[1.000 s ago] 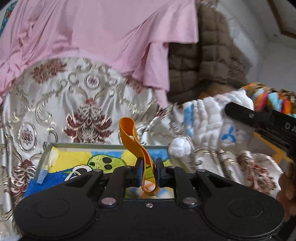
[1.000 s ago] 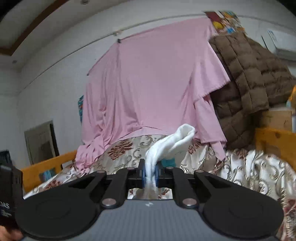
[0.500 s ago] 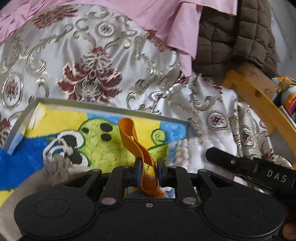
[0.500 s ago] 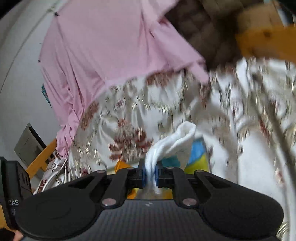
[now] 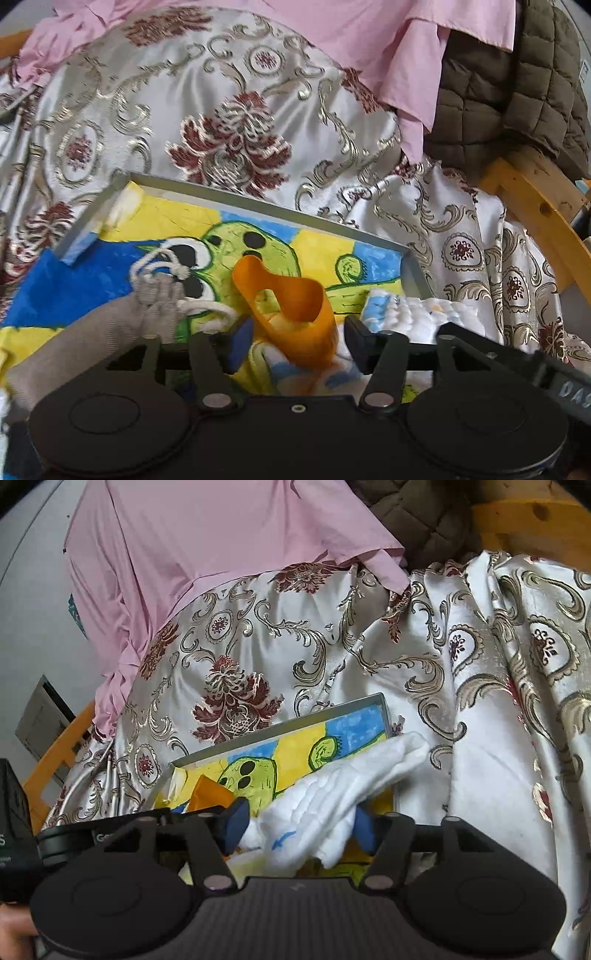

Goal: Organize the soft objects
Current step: 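Open the left tool over the tray while the right tool releases the towel into it, then withdraw both open tools from the tray back toward the pile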

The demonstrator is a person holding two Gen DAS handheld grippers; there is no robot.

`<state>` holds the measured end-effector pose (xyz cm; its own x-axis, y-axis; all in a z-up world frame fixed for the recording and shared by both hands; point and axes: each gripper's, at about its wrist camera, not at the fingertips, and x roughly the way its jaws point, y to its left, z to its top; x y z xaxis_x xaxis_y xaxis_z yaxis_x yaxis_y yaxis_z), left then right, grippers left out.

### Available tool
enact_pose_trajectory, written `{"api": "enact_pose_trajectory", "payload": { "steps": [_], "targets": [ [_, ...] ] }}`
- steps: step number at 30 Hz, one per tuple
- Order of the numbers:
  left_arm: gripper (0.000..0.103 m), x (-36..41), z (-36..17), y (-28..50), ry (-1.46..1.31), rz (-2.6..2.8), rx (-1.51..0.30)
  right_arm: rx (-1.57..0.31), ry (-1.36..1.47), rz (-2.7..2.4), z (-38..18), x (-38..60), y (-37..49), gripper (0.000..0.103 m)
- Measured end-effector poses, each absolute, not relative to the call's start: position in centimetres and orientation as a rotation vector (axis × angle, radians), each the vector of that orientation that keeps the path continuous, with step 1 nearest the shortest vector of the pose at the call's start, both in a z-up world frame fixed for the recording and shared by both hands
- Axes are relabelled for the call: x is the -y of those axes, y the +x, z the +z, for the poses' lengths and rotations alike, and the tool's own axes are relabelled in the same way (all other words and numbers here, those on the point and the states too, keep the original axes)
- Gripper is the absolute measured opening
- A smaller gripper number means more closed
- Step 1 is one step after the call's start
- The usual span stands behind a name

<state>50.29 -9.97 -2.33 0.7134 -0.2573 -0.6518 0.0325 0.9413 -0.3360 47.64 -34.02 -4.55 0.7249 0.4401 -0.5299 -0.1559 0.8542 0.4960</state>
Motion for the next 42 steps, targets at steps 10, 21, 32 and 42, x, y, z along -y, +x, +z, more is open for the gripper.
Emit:
{"api": "enact_pose_trajectory", "payload": {
  "steps": [10,21,32,42],
  "targets": [
    [0.08,7.6,1.4,44.6,-0.365,-0.118,-0.643,-0.597,0.438,0.33,-1.4,35.0,44.2,0.09],
    [0.099,6.2,5.6,35.2,-0.296,-0.071,-0.386,-0.413,0.339,0.28,3.7,34.3,36.6,0.103],
    [0.102,5.2,6.4,25.6,-0.241,-0.114,-0.265,-0.26,0.28,0.229,4.8,32.6,27.8,0.103],
    [0.102,3.3,5.6,18.0,-0.171,-0.175,-0.218,-0.242,0.202,0.14,5.2,29.3,20.2,0.103]
  ]
}}
